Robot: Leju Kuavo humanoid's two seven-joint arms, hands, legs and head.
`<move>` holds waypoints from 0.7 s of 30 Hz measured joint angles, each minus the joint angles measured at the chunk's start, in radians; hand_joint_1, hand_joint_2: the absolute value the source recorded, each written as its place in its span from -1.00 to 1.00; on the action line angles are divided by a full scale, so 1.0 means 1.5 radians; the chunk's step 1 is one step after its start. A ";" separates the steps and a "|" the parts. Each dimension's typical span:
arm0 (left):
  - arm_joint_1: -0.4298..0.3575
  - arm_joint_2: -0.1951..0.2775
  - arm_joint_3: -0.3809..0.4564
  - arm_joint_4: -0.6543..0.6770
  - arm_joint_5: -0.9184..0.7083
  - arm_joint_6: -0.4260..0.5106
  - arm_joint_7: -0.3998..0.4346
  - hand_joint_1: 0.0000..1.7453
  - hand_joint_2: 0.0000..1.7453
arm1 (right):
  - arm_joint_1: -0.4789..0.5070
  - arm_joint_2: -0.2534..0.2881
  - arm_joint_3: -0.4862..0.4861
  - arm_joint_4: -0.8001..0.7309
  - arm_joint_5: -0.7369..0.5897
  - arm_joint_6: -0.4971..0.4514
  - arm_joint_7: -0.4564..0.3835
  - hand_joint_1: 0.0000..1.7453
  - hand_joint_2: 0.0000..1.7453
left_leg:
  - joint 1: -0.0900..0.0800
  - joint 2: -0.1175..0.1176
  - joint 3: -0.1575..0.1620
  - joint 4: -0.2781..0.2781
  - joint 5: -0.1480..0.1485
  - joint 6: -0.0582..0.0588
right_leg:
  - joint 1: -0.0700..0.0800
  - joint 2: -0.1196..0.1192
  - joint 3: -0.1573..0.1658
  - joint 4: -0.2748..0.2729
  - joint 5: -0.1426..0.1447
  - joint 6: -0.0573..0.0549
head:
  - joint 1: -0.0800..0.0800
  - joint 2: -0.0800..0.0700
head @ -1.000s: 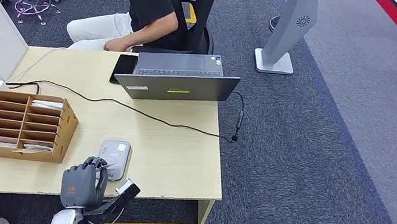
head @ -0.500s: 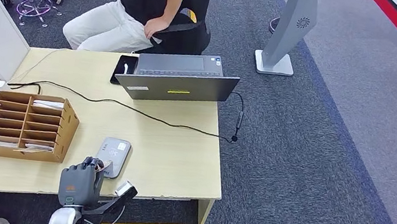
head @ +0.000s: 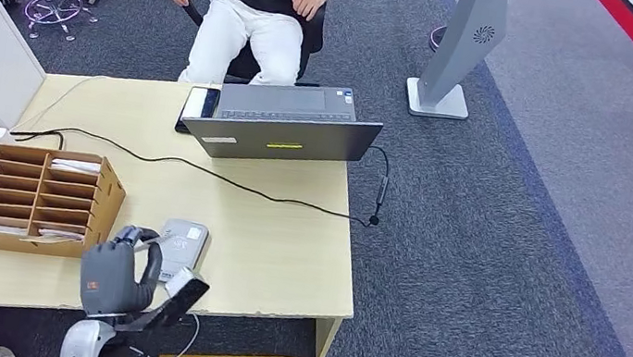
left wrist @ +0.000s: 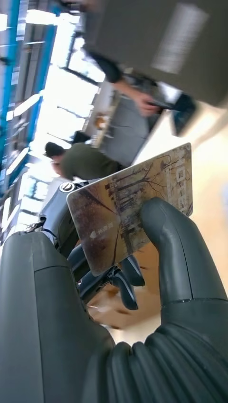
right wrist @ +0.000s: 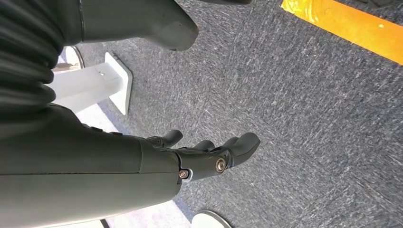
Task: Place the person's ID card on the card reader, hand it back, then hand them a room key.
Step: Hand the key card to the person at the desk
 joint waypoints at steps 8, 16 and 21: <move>-0.036 0.091 0.034 -0.176 -0.043 -0.018 0.043 1.00 1.00 | 0.002 0.000 0.000 0.000 0.009 0.004 0.006 -1.00 1.00 | 0.001 0.000 0.000 0.000 0.000 -0.001 | 0.000 0.000 0.000 0.001 0.000 0.000 | 0.000 0.000; -0.128 0.189 0.111 -0.168 -0.139 -0.058 0.106 1.00 1.00 | -0.001 0.000 0.002 -0.001 0.017 0.015 0.009 -1.00 1.00 | 0.001 0.000 0.000 0.000 0.001 -0.002 | 0.001 0.000 0.000 0.001 0.001 -0.001 | 0.000 0.000; -0.173 0.225 0.143 -0.102 -0.192 -0.064 0.145 1.00 1.00 | -0.005 0.000 0.007 -0.001 0.023 0.018 0.011 -1.00 1.00 | 0.001 0.000 0.000 0.000 0.001 -0.002 | 0.001 0.000 0.000 0.001 0.001 -0.001 | 0.000 0.000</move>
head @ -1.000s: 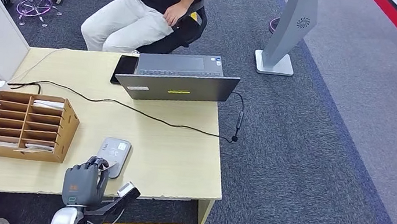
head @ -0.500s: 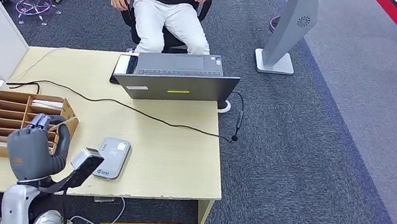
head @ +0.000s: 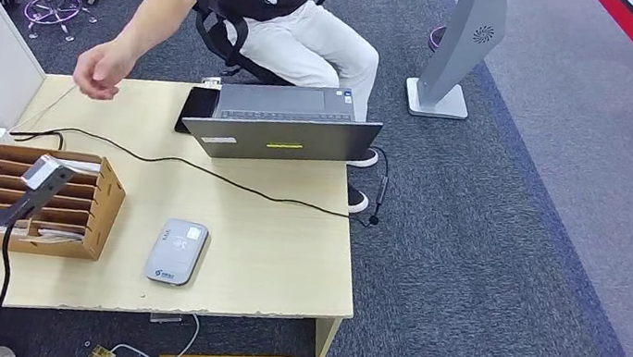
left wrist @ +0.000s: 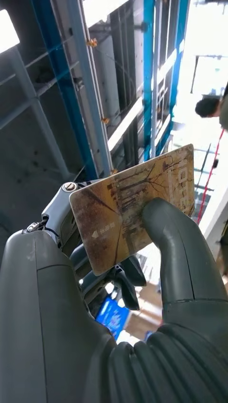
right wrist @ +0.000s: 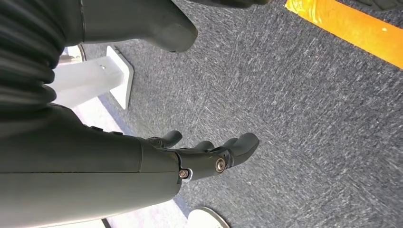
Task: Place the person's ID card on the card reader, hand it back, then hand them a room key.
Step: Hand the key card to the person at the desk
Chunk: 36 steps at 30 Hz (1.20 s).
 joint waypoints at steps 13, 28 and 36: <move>-0.081 0.038 0.043 0.190 -0.013 0.019 0.045 1.00 1.00 | -0.009 0.000 0.014 -0.001 0.001 0.002 -0.004 -1.00 1.00 | 0.000 0.000 0.000 0.000 0.000 0.000 | 0.000 0.000 0.000 0.000 0.000 0.000 | 0.000 0.000; -0.082 0.033 0.049 0.198 -0.001 0.033 0.018 -0.77 1.00 | -0.008 0.000 0.017 -0.003 -0.004 0.001 -0.007 -1.00 1.00 | 0.001 0.005 0.000 0.000 0.000 0.000 | 0.001 0.005 -0.002 0.000 0.001 -0.002 | 0.000 0.000; -0.082 0.009 0.040 0.190 -0.010 0.018 -0.002 -1.00 1.00 | -0.009 0.000 0.022 -0.004 -0.008 0.000 -0.007 -1.00 1.00 | 0.001 0.004 -0.001 0.000 0.000 0.000 | 0.001 0.004 -0.003 0.000 0.001 -0.002 | 0.000 0.000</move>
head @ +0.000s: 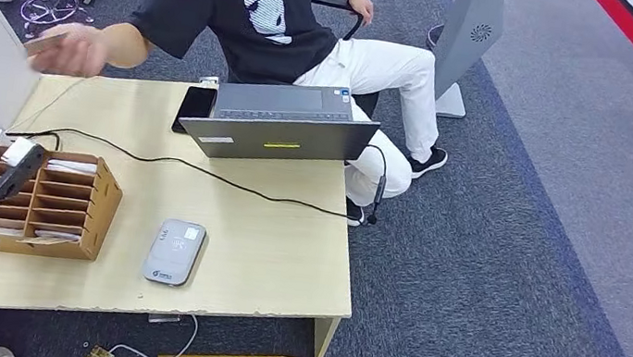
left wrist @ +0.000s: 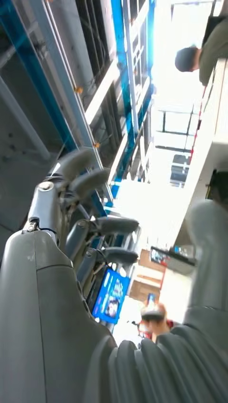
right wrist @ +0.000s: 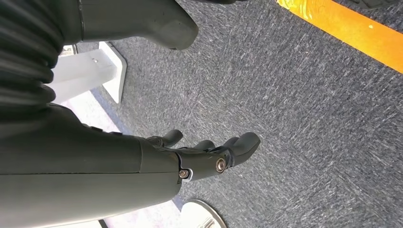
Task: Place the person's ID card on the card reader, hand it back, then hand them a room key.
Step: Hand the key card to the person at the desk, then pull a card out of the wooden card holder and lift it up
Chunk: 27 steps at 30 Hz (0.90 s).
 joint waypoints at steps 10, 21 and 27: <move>0.050 -0.044 -0.084 -0.123 0.049 -0.030 -0.047 -1.00 1.00 | 0.001 0.000 0.001 0.000 -0.016 -0.003 0.000 -1.00 1.00 | 0.000 0.000 0.000 0.001 0.000 0.000 | 0.000 0.000 0.000 0.000 0.001 0.000 | 0.000 0.000; 0.259 -0.083 -0.253 -0.284 0.204 -0.130 -0.106 -1.00 1.00 | 0.013 0.000 -0.011 0.000 -0.062 -0.010 -0.021 -1.00 1.00 | 0.000 0.000 -0.001 0.000 -0.001 0.000 | 0.000 0.000 -0.001 -0.001 0.000 0.001 | 0.000 0.000; 0.346 -0.060 -0.265 -0.348 0.200 -0.194 -0.022 -1.00 1.00 | 0.024 0.000 -0.033 0.000 -0.089 -0.017 -0.034 -1.00 1.00 | 0.001 0.000 -0.001 0.000 -0.001 0.000 | 0.001 0.000 -0.001 -0.001 0.000 0.000 | 0.000 0.000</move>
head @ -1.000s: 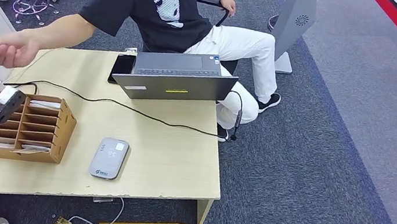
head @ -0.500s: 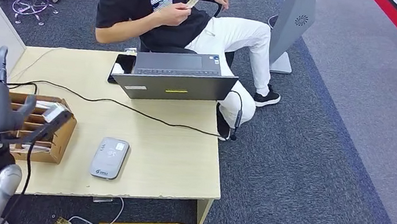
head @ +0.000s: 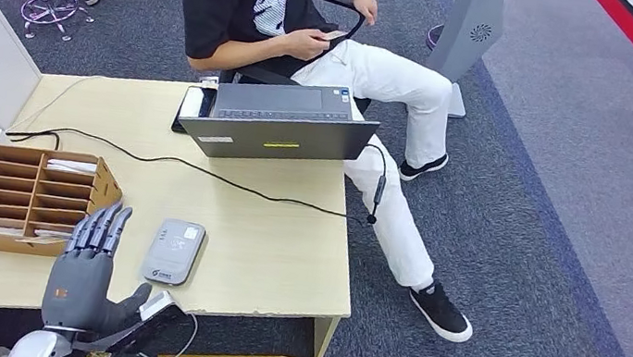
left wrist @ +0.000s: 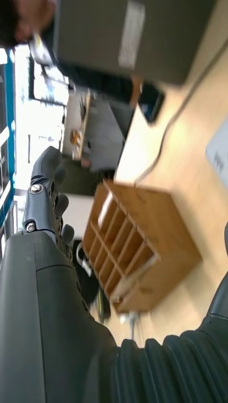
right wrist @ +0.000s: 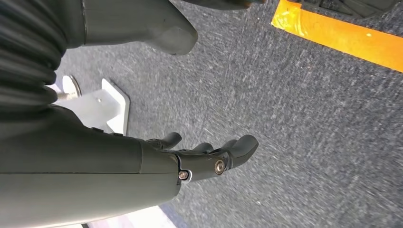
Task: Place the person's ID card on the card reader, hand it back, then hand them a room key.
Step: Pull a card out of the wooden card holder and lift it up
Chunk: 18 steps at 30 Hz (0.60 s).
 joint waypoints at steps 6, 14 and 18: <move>0.059 0.045 0.038 -0.068 -0.082 -0.026 0.083 -1.00 1.00 | 0.007 0.000 -0.022 0.000 -0.011 -0.001 -0.006 -1.00 1.00 | 0.001 0.000 0.000 0.000 0.000 0.000 | 0.001 0.000 0.000 0.000 0.000 0.000 | 0.000 0.000; 0.108 0.085 0.115 -0.147 -0.169 -0.024 0.155 -1.00 1.00 | 0.010 0.000 -0.043 0.000 -0.013 -0.002 -0.010 -1.00 1.00 | 0.001 0.000 0.000 0.000 0.000 0.000 | 0.001 0.000 0.000 0.000 0.000 0.000 | 0.000 0.000; 0.119 0.093 0.148 -0.168 -0.169 -0.029 0.165 -1.00 1.00 | 0.010 0.000 -0.048 0.000 -0.012 -0.002 -0.011 -1.00 1.00 | 0.001 0.000 0.000 0.000 0.000 0.000 | 0.001 0.000 0.000 0.000 0.000 0.000 | 0.000 0.000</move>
